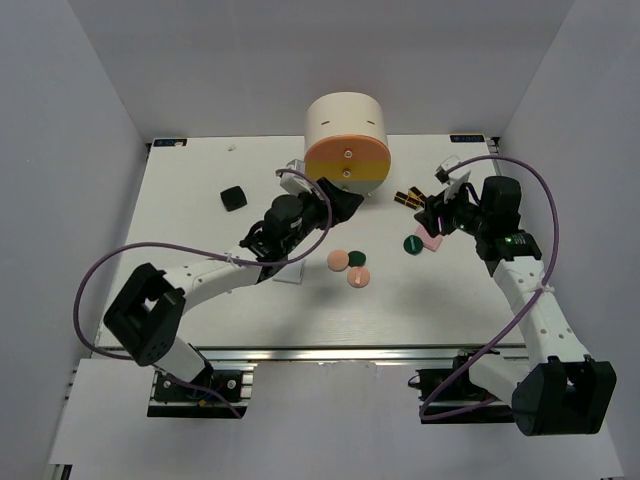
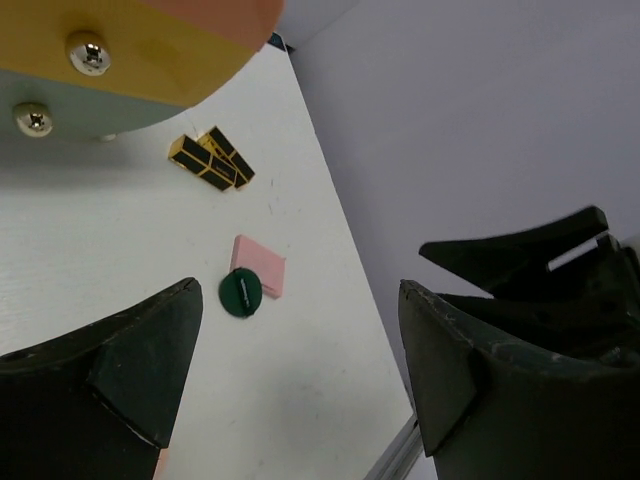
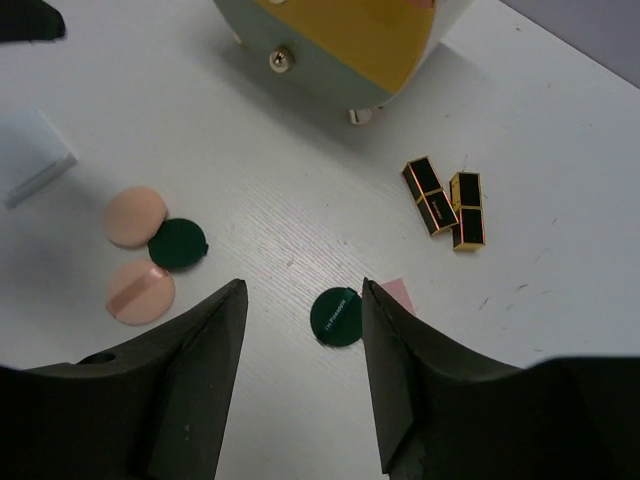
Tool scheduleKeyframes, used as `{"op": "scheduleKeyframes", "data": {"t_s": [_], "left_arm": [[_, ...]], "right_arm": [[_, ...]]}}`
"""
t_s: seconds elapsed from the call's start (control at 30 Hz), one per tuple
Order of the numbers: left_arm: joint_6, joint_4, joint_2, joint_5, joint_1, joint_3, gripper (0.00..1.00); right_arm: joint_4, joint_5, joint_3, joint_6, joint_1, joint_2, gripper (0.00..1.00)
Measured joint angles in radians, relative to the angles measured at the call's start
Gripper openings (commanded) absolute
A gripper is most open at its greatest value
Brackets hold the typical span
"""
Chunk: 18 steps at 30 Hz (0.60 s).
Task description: Organize the makeup
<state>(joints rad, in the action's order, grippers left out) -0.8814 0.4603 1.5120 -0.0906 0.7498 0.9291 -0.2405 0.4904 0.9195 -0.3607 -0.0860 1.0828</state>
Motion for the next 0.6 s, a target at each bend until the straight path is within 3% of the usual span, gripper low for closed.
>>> {"op": "scheduleKeyframes", "data": {"t_s": [0.23, 0.4, 0.6], "left_arm": [[-0.094, 0.087, 0.171, -0.129, -0.001, 0.083, 0.81], [-0.127, 0.081, 0.271, -0.192, -0.021, 0.253, 0.66], [-0.177, -0.002, 0.343, -0.197, -0.082, 0.41, 0.67]], "right_arm": [[0.071, -0.032, -0.002, 0.124, 0.001, -0.011, 0.52], [0.091, -0.032, -0.002, 0.164, 0.002, -0.008, 0.5], [0.102, -0.033, -0.002, 0.188, 0.002, 0.004, 0.49]]}}
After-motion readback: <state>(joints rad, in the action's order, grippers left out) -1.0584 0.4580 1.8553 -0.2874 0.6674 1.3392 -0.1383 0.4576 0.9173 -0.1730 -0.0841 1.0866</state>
